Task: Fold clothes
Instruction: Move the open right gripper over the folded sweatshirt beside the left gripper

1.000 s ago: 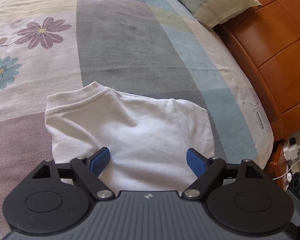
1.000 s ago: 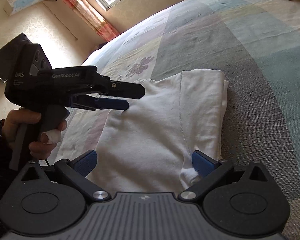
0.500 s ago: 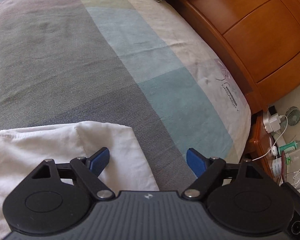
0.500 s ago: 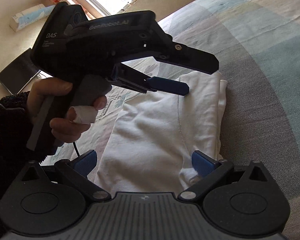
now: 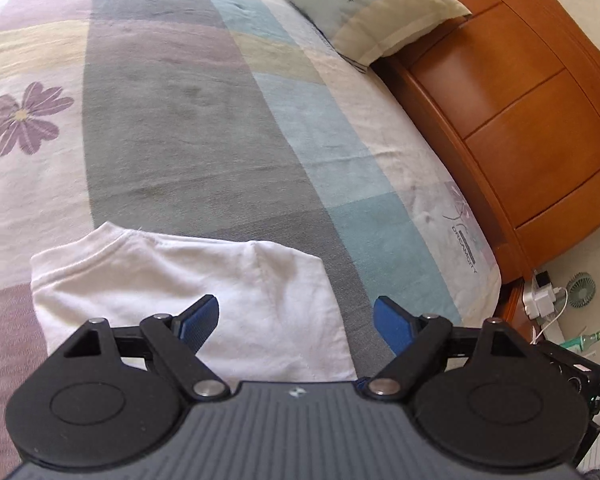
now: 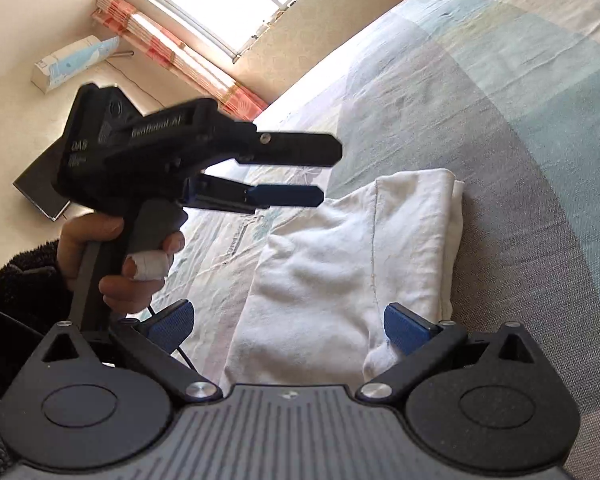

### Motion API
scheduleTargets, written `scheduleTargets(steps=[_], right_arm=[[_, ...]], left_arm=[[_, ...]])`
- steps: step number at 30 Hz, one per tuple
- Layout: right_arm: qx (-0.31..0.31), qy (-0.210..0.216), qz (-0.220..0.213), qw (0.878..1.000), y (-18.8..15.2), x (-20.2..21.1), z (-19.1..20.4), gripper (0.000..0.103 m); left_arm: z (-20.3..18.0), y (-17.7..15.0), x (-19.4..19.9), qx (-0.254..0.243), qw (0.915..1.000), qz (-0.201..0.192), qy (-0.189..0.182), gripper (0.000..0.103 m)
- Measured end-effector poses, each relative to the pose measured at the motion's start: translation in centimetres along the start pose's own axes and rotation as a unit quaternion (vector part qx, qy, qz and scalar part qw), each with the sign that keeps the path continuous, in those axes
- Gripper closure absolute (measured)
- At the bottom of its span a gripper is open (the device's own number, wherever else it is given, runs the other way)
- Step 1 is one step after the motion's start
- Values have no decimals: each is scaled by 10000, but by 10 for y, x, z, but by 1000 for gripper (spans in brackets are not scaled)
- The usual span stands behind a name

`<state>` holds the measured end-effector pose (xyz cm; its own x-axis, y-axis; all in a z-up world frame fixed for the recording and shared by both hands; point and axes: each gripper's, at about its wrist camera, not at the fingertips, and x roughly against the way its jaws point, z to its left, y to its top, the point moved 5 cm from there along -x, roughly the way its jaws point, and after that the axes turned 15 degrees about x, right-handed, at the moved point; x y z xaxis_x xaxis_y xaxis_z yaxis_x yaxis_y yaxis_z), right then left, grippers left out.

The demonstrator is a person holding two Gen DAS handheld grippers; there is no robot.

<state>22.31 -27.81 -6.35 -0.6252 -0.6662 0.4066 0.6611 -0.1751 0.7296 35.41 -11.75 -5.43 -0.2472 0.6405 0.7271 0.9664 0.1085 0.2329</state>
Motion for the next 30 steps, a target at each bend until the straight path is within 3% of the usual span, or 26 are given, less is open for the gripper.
scheduleTargets(steps=[3, 6, 10, 15, 19, 22, 27, 30], right_arm=[[88, -58, 219, 9997, 4, -6, -5, 0], [107, -177, 551, 9983, -6, -15, -10, 0], [232, -69, 516, 9984, -7, -8, -9, 0], [113, 245, 208, 9994, 5, 7, -5, 0], [182, 598, 556, 9965, 6, -4, 12, 0], [332, 135, 902, 9953, -6, -5, 15, 0], [287, -493, 776, 9954, -10, 9, 10, 0], [404, -780, 655, 9940, -6, 12, 22, 0]], left_arm=[[30, -5, 14, 645, 9978, -149, 8, 18], [57, -17, 12, 1151, 9928, -201, 277, 19], [49, -23, 27, 1191, 9921, -398, -65, 18], [33, -30, 37, 988, 9939, -488, -96, 18], [40, -45, 36, 1119, 9931, -334, -130, 18], [58, -66, 33, 1305, 9914, -120, 51, 18], [67, -76, 51, 1142, 9932, -149, -178, 18], [69, -70, 64, 798, 9964, -269, -80, 18]])
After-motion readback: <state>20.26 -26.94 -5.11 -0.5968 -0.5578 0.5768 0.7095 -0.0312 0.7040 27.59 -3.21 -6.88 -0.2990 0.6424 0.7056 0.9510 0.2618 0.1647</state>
